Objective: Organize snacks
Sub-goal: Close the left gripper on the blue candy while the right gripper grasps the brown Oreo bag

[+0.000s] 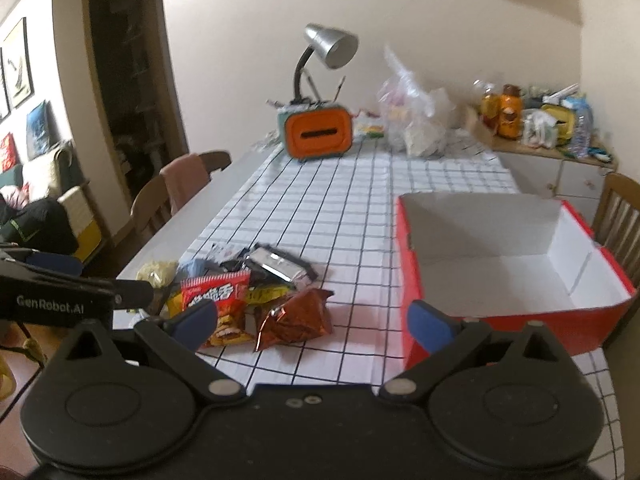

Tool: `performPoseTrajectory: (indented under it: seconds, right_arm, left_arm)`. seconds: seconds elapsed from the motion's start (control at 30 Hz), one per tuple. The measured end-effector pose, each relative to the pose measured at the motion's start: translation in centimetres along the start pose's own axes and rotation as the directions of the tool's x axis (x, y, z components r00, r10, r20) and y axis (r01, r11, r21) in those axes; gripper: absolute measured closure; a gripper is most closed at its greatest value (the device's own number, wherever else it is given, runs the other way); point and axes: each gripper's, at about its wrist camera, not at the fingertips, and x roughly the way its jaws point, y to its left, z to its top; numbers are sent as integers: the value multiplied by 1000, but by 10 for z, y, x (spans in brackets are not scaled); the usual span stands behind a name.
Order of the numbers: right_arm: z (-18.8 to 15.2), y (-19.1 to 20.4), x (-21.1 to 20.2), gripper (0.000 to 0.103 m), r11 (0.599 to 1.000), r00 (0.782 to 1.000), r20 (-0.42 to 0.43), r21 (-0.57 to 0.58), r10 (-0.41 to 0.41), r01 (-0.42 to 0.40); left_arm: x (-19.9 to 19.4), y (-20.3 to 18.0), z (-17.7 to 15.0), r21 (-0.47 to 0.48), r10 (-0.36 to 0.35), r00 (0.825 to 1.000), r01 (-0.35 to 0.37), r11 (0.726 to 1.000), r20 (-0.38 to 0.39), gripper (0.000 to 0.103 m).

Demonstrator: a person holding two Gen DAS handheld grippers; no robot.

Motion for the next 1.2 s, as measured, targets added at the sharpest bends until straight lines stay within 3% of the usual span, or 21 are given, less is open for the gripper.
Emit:
performPoseTrajectory:
  seconds: [0.57, 0.73, 0.93, 1.1, 1.2]
  right_arm:
    - [5, 8, 89, 10, 990, 986, -154, -118, 61, -80]
    - [6, 10, 117, 13, 986, 981, -189, -149, 47, -76]
    - [4, 12, 149, 17, 985, 972, -234, -157, 27, -65]
    - [4, 17, 167, 17, 985, 967, -253, -158, 25, -67]
    - [3, 19, 176, 17, 985, 964, -265, -158, 27, -72]
  left_arm:
    - [56, 51, -19, -93, 67, 990, -79, 993, -124, 7]
    - [80, 55, -27, -116, 66, 980, -89, 989, -189, 8]
    - [99, 53, -30, -139, 104, 973, -134, 981, -207, 8]
    - [115, 55, -32, -161, 116, 965, -157, 974, -237, 12]
    - [126, 54, -33, -161, 112, 959, -158, 974, -261, 25]
